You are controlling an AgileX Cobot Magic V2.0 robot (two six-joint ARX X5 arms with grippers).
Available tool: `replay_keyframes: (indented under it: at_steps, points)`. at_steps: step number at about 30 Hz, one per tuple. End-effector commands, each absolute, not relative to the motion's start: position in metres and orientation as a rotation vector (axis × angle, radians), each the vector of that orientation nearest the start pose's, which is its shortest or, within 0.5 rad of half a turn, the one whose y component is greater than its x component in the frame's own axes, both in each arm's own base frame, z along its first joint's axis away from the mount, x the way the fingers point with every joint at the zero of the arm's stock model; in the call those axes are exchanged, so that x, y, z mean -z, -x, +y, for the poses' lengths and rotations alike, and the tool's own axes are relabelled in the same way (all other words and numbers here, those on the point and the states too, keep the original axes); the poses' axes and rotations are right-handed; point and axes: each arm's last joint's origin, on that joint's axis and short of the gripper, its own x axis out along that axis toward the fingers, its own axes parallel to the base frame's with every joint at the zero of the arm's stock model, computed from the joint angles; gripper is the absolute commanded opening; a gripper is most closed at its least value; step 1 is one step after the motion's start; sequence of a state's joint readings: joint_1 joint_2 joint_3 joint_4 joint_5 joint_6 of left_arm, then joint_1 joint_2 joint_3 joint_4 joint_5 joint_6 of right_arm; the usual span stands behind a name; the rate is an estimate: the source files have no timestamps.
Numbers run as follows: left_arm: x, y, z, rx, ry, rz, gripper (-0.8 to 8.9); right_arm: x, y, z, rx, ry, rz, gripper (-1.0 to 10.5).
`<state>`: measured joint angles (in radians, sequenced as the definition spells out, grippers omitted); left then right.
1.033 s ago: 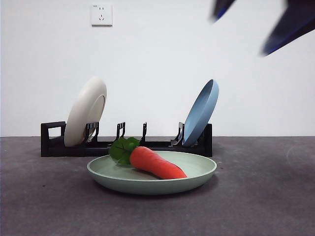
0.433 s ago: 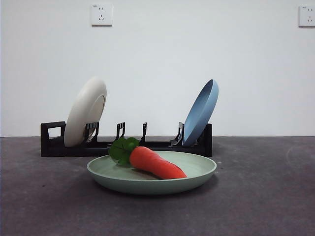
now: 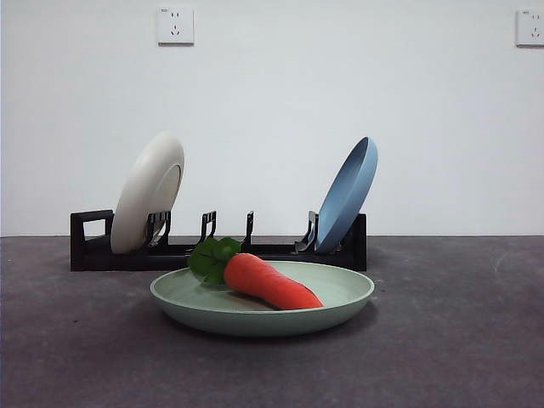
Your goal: Take the green plate from the plate rack,put the plate on the table,take the carrot from the table,put the carrot in the plate
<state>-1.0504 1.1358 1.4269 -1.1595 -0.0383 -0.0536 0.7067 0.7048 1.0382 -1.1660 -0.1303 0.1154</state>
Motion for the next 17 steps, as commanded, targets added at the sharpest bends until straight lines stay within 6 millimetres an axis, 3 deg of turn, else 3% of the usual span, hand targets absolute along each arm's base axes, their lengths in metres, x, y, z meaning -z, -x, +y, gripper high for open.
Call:
replay_keyframes:
  at_steps: [1,17]
  points:
    - [-0.3954,-0.0948,-0.1638,0.919,-0.424,0.803,-0.04,-0.339,-0.0703,0.0651,-0.738,0.142,0.86,0.1]
    - [-0.3984,-0.0959,-0.1648,0.918,-0.404,0.765,-0.03,-0.3392,-0.0699,0.0648,-0.738,0.141,0.858,0.1]
